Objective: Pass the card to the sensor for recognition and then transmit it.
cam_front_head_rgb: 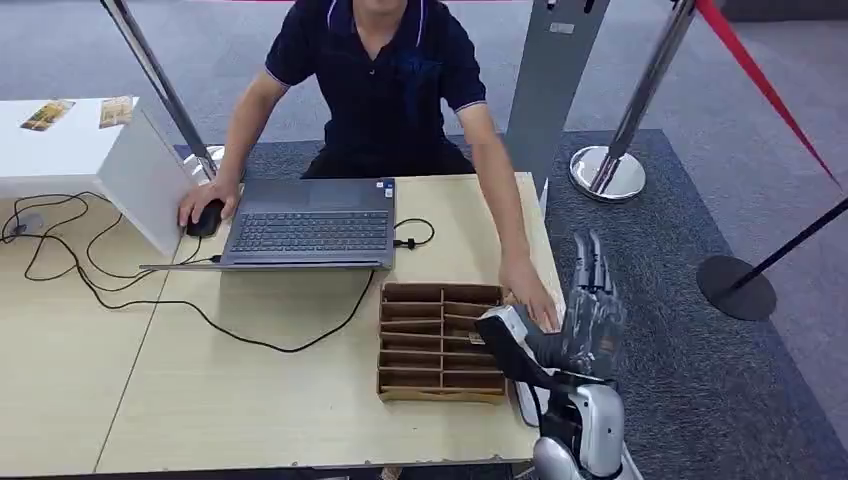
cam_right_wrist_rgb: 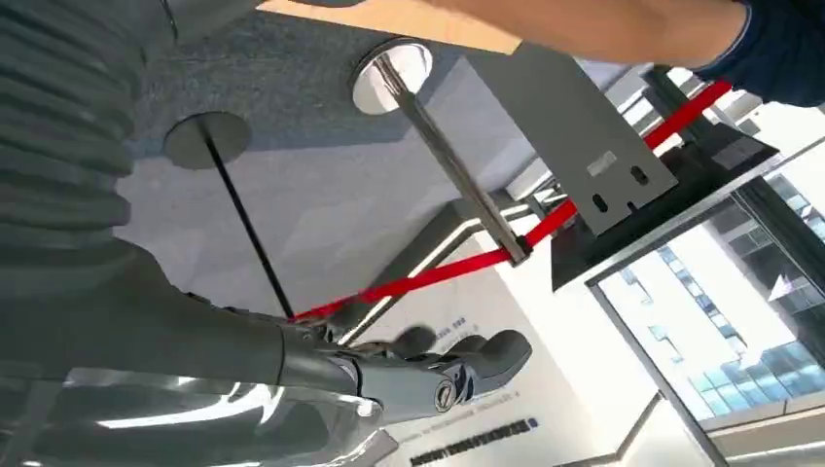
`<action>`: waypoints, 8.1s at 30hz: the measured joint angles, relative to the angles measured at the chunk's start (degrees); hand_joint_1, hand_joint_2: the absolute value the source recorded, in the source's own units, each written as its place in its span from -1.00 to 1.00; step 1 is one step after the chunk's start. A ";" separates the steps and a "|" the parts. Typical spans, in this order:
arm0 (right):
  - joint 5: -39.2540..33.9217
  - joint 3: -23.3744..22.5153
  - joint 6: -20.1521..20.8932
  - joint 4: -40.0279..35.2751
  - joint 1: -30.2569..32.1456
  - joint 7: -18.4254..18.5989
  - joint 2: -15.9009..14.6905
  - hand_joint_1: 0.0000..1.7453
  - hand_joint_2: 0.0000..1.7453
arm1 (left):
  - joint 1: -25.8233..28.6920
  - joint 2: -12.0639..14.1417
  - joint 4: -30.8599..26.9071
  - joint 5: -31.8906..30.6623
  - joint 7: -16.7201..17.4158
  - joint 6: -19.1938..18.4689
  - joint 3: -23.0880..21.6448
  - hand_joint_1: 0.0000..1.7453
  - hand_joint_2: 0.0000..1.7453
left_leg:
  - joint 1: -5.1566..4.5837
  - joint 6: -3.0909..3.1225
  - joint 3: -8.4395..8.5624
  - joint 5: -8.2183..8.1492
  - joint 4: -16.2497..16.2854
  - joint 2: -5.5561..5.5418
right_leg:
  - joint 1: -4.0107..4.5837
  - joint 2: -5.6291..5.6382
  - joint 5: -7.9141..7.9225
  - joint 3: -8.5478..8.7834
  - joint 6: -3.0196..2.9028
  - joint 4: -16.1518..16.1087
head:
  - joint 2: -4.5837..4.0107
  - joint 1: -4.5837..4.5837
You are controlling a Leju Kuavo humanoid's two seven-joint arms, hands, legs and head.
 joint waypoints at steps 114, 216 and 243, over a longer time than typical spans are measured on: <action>-5.20 29.24 4.41 2.03 -5.89 21.07 -16.11 -1.00 1.00 | 0.16 -0.90 -1.09 0.00 1.79 0.00 0.22 -1.00 -1.00 | 0.00 0.00 -0.05 0.00 -0.01 0.00 | 0.00 0.00 0.00 -0.02 0.00 0.00 | 0.00 0.00; 5.27 25.66 4.15 5.18 -4.89 23.01 -15.58 -0.60 1.00 | 0.31 -0.81 -1.09 0.00 1.35 0.00 0.22 -1.00 -1.00 | 0.00 0.00 -0.04 0.00 0.00 0.00 | 0.00 0.00 0.00 -0.02 0.00 0.00 | 0.00 0.00; 4.68 25.68 4.09 5.73 -4.98 22.97 -15.54 0.46 1.00 | 0.26 -0.81 -1.09 0.00 1.11 0.00 0.22 -1.00 -1.00 | 0.00 0.00 -0.04 0.00 0.00 0.00 | 0.00 0.00 0.00 -0.02 0.00 0.00 | 0.00 0.00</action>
